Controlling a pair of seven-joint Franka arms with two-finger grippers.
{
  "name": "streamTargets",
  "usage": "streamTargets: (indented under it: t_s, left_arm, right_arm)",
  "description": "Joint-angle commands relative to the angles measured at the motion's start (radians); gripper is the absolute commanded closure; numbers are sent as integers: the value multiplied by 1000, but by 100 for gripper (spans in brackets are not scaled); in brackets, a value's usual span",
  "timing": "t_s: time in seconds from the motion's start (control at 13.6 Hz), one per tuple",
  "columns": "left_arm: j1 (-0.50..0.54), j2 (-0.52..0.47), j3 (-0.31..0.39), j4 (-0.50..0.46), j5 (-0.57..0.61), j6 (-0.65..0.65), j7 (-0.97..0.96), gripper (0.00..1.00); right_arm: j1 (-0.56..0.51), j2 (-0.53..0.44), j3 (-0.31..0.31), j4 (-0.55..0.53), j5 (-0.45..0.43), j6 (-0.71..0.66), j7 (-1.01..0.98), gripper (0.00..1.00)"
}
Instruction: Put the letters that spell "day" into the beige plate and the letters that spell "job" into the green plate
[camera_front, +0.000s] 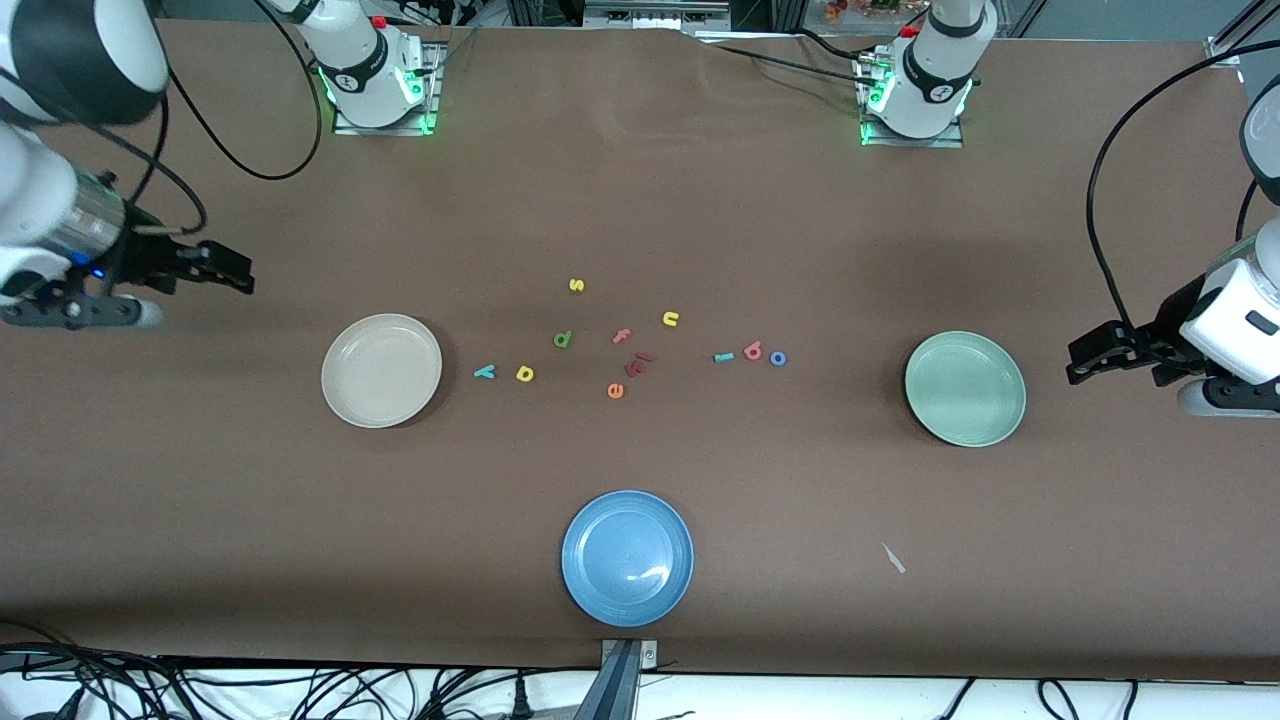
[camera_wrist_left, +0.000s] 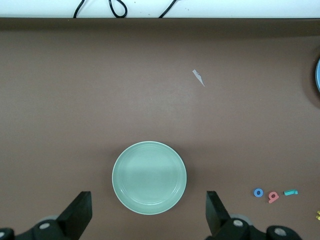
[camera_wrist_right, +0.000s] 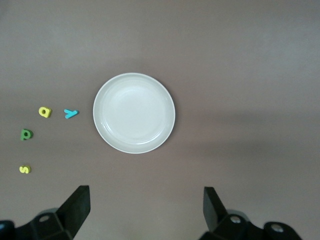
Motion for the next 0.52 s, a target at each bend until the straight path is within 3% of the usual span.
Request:
streamTargets:
  t_s: [0.0, 0.44]
  left_arm:
    - [2, -26, 2, -18, -24, -9, 9, 0]
    - [7, -10, 5, -31, -20, -9, 17, 0]
  right_arm:
    - [56, 53, 5, 20, -9, 3, 55, 0]
    - [268, 239, 5, 29, -21, 242, 519, 0]
